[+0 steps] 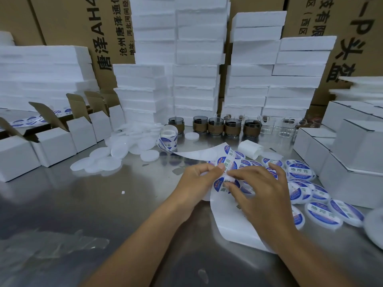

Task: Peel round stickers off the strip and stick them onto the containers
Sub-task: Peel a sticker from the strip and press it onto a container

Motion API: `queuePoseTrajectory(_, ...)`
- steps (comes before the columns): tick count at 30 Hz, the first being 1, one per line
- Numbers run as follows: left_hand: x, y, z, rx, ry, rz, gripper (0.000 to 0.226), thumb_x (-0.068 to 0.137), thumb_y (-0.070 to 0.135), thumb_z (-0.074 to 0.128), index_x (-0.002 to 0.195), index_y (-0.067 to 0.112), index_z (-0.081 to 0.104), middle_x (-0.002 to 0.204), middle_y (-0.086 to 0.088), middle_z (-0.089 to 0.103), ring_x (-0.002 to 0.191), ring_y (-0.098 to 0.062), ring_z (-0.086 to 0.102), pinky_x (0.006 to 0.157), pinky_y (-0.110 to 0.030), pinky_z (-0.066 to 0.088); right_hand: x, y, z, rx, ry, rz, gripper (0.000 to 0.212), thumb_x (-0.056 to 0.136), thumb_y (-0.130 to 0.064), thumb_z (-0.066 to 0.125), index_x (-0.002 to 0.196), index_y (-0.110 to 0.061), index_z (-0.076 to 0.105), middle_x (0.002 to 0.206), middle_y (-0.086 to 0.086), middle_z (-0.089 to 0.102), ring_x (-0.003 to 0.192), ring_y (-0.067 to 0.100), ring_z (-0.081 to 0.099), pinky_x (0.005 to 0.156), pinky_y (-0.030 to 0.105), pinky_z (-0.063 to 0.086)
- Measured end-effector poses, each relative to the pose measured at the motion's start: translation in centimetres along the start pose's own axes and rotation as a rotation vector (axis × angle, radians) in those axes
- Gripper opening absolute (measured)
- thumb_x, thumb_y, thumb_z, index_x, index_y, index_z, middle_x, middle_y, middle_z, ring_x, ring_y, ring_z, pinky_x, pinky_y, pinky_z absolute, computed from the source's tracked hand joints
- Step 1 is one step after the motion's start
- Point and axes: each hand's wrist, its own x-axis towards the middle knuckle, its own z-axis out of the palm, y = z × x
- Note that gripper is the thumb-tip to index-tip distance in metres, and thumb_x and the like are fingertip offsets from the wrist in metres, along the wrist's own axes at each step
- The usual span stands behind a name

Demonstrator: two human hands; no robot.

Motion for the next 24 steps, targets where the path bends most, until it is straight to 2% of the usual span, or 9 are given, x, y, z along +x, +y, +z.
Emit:
queuePoseTrajectory(3, 0.1, -0.1, 0.0, 0.036, 0.015, 0.014, 0.026, 0.087, 0.031, 0.064, 0.07, 0.013, 0.067, 0.092, -0.019, 0.072, 0.078, -0.021, 0.063, 0.085, -0.038, 0.051, 0.0, 0.0, 0.0, -0.003, -0.003, 0.006, 0.028, 0.058, -0.017, 0.088, 0.083, -0.015, 0.074, 0.081, 0.001, 0.073, 0.077, 0.018, 0.068, 0.096, 0.046, 0.033)
queuePoseTrajectory(9, 0.6, -0.4, -0.1, 0.084, 0.085, 0.051, 0.022, 0.084, 0.031, 0.068, 0.067, 0.018, 0.064, 0.086, -0.004, 0.071, 0.069, -0.002, 0.057, 0.061, -0.009, 0.04, 0.0, 0.1, 0.0, 0.032, -0.012, -0.004, 0.02, 0.061, -0.01, 0.086, 0.074, -0.014, 0.071, 0.076, -0.002, 0.072, 0.071, 0.016, 0.068, 0.103, 0.049, 0.029)
queuePoseTrajectory(12, 0.8, -0.7, -0.1, 0.069, 0.116, 0.066, 0.021, 0.083, 0.028, 0.07, 0.065, 0.018, 0.063, 0.072, 0.005, 0.065, 0.059, 0.002, 0.055, 0.058, -0.01, 0.041, 0.0, 0.1, 0.0, 0.051, -0.06, -0.017, 0.019, 0.065, -0.006, 0.081, 0.073, -0.016, 0.068, 0.075, -0.005, 0.07, 0.071, 0.015, 0.067, 0.107, 0.044, 0.025)
queuePoseTrajectory(15, 1.1, -0.8, -0.3, 0.086, 0.167, 0.11, 0.021, 0.083, 0.024, 0.07, 0.066, 0.016, 0.063, 0.065, 0.01, 0.062, 0.051, 0.01, 0.053, 0.052, -0.003, 0.038, 0.0, 0.2, -0.2, 0.089, -0.134, 0.017, 0.017, 0.069, -0.006, 0.077, 0.077, -0.019, 0.068, 0.09, -0.003, 0.068, 0.088, 0.017, 0.064, 0.099, 0.044, 0.033)
queuePoseTrajectory(17, 1.2, -0.8, -0.3, 0.113, 0.201, 0.134, 0.021, 0.084, 0.024, 0.07, 0.067, 0.015, 0.062, 0.068, 0.01, 0.062, 0.052, 0.012, 0.053, 0.05, -0.001, 0.036, -0.1, 0.0, -0.3, 0.128, -0.143, 0.062, 0.011, 0.071, -0.01, 0.073, 0.077, -0.018, 0.067, 0.098, 0.0, 0.063, 0.096, 0.017, 0.058, 0.089, 0.037, 0.038)
queuePoseTrajectory(20, 1.4, -0.9, -0.3, 0.103, 0.235, 0.143, 0.023, 0.083, 0.022, 0.07, 0.064, 0.015, 0.061, 0.065, 0.016, 0.063, 0.054, 0.014, 0.055, 0.047, -0.002, 0.037, 0.0, -0.2, -0.5, 0.168, -0.147, 0.109, 0.006, 0.07, -0.018, 0.062, 0.075, -0.019, 0.065, 0.091, -0.005, 0.059, 0.089, 0.008, 0.05, 0.081, 0.025, 0.031)
queuePoseTrajectory(24, 1.4, -1.1, -0.4, 0.14, 0.242, 0.138, 0.021, 0.082, 0.024, 0.072, 0.065, 0.017, 0.062, 0.052, 0.022, 0.061, 0.051, 0.013, 0.054, 0.045, -0.003, 0.036, 0.2, -0.4, -0.7, 0.226, -0.162, 0.165, 0.005, 0.071, -0.022, 0.058, 0.072, -0.025, 0.06, 0.074, -0.016, 0.058, 0.078, 0.004, 0.049, 0.077, 0.024, 0.032)
